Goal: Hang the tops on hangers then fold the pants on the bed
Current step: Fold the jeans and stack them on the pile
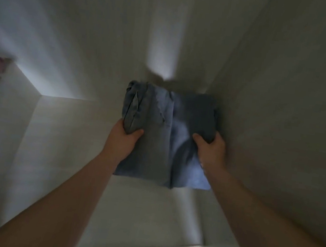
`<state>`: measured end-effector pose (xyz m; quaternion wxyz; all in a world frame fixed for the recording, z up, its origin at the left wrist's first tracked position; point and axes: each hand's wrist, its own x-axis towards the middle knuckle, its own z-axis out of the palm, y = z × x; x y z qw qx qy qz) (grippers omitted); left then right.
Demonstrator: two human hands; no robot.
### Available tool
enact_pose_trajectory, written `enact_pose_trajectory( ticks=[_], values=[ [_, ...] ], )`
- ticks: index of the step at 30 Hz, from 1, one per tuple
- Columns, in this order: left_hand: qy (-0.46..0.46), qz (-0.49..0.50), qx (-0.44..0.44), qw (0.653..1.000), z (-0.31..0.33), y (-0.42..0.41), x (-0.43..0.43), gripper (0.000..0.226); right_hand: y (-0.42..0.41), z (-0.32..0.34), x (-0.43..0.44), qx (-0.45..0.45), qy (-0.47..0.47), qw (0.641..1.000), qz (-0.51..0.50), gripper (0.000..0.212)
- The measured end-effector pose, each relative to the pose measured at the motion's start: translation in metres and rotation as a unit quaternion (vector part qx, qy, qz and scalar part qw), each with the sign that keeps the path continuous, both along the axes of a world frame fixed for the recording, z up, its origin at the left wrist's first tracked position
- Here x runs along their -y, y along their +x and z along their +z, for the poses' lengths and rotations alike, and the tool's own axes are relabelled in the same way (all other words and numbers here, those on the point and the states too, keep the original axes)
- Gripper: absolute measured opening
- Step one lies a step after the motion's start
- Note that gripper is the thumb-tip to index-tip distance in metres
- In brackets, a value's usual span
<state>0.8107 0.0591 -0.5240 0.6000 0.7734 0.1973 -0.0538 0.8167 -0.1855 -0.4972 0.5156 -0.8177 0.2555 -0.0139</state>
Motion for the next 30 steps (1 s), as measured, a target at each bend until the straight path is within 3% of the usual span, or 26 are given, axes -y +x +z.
enact_pose_trajectory(
  ticks=[4,7,8,10,12,17,25,30],
  values=[
    [0.045,-0.006,-0.029,0.999,-0.038,0.02,-0.001,0.046,0.031,-0.034,0.005,-0.017,-0.042,0.999,-0.009,0.033],
    [0.189,-0.006,0.021,0.982,-0.055,0.007,0.002,0.076,0.024,-0.045,-0.012,-0.015,-0.13,0.991,0.023,0.061],
    [0.268,-0.013,0.058,0.961,-0.056,-0.002,0.007,0.081,0.013,-0.046,-0.023,0.0,-0.213,0.975,0.059,0.072],
    [0.382,-0.049,0.131,0.913,-0.057,-0.015,0.02,0.083,-0.005,-0.05,-0.04,0.052,-0.389,0.91,0.13,0.084],
    [0.433,-0.109,0.153,0.882,-0.062,-0.015,0.032,0.077,-0.011,-0.058,-0.046,0.073,-0.467,0.864,0.174,0.085],
    [0.472,-0.175,0.051,0.863,-0.09,0.017,0.037,0.067,0.016,-0.1,-0.036,-0.072,-0.467,0.845,0.249,0.07],
    [0.484,-0.163,0.057,0.858,-0.128,0.053,0.042,0.066,0.053,-0.14,-0.033,-0.069,-0.467,0.847,0.246,0.069],
    [0.457,-0.214,0.004,0.863,-0.121,0.063,0.039,0.07,0.076,-0.129,-0.023,-0.158,-0.419,0.833,0.325,0.073]
  ],
)
